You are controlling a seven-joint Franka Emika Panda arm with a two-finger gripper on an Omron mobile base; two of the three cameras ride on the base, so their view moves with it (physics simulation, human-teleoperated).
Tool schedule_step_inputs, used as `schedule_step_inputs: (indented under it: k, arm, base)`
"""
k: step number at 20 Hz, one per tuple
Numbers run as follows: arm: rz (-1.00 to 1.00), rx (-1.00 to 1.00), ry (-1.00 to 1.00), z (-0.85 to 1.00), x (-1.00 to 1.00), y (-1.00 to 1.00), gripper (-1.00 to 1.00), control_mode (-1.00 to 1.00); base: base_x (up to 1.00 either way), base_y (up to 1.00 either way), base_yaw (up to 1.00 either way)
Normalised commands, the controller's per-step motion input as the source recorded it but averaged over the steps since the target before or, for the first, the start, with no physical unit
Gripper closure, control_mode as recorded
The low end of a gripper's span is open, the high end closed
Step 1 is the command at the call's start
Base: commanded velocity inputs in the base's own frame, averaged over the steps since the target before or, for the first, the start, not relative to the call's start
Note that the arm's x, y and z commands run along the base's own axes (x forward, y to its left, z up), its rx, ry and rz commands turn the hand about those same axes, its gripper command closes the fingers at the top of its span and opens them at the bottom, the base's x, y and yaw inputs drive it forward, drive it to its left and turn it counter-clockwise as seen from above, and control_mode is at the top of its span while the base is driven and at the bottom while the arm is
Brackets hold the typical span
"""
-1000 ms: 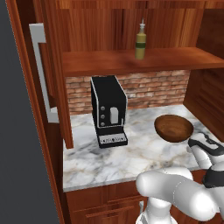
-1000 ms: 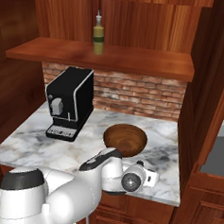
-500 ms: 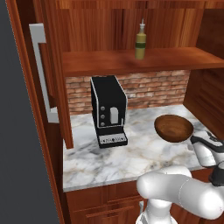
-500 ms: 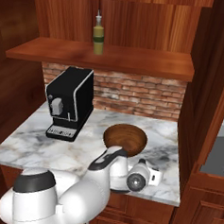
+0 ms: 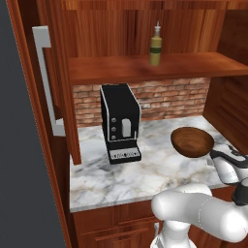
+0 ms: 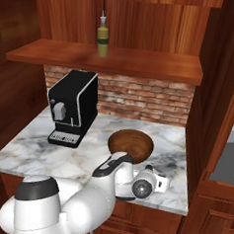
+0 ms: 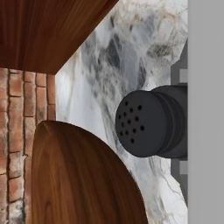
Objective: Retrieve the bottle and the shaker from the cabinet and place them next to the mixing bowl on the counter. Then add garlic from the fridge to the mixing bowl.
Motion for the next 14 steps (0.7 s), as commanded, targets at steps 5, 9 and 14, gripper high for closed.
schedule_step_inputs:
  k: [5,9,14]
  arm:
    - [0.00,0.00,0.00,0.00,0.00,0.01,-1.00,-1.00]
    - [0.00,0.00,0.00,0.00,0.00,0.00,-1.00,-1.00]
    - [0.00,0.00,0.00,0.00,0.00,0.00,-1.00,-1.00]
  base:
    - [0.00,0.00,0.00]
    - [0.00,0.00,0.00]
    - [0.00,0.00,0.00]
